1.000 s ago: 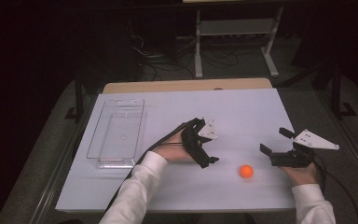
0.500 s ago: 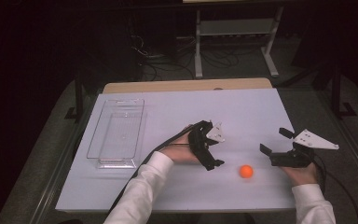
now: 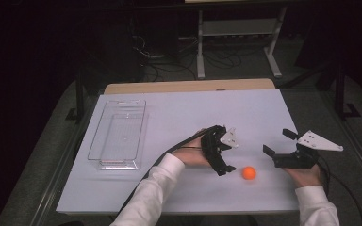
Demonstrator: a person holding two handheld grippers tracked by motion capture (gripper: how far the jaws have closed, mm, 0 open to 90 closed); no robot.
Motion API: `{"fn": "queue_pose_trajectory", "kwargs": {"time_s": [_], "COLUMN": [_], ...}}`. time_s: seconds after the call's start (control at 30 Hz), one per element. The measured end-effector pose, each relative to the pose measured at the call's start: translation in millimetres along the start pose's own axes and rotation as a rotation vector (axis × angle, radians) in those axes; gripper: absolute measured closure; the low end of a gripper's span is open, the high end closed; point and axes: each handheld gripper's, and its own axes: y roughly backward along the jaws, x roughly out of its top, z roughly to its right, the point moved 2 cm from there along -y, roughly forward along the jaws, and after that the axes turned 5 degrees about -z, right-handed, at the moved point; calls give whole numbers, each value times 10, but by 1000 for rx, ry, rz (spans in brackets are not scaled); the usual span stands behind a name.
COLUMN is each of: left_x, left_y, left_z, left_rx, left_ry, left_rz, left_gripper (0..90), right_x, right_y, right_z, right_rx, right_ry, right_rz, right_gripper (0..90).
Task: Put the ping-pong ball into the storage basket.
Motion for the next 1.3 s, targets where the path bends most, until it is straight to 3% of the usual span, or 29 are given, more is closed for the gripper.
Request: {"fn": "queue_pose_trajectory", "kwargs": {"time_s": [0.57, 0.77, 1.3], "left_x": [89, 154, 235], "left_y": [-173, -294, -478], "left_z": [96, 156, 239], "left_rx": [-45, -79, -104], "left_ry": [-30, -41, -68], "left_rz": [-11, -26, -39], "left_gripper": [0, 0, 0], "right_x": [-2, -4, -12], "right_y": [-9, -7, -1], "right_z": [-11, -16, -16], "right_rx": [5, 3, -3], "right_ry": [5, 7, 3], "right_rz": [-6, -5, -16], "right_gripper": [0, 0, 0]}}
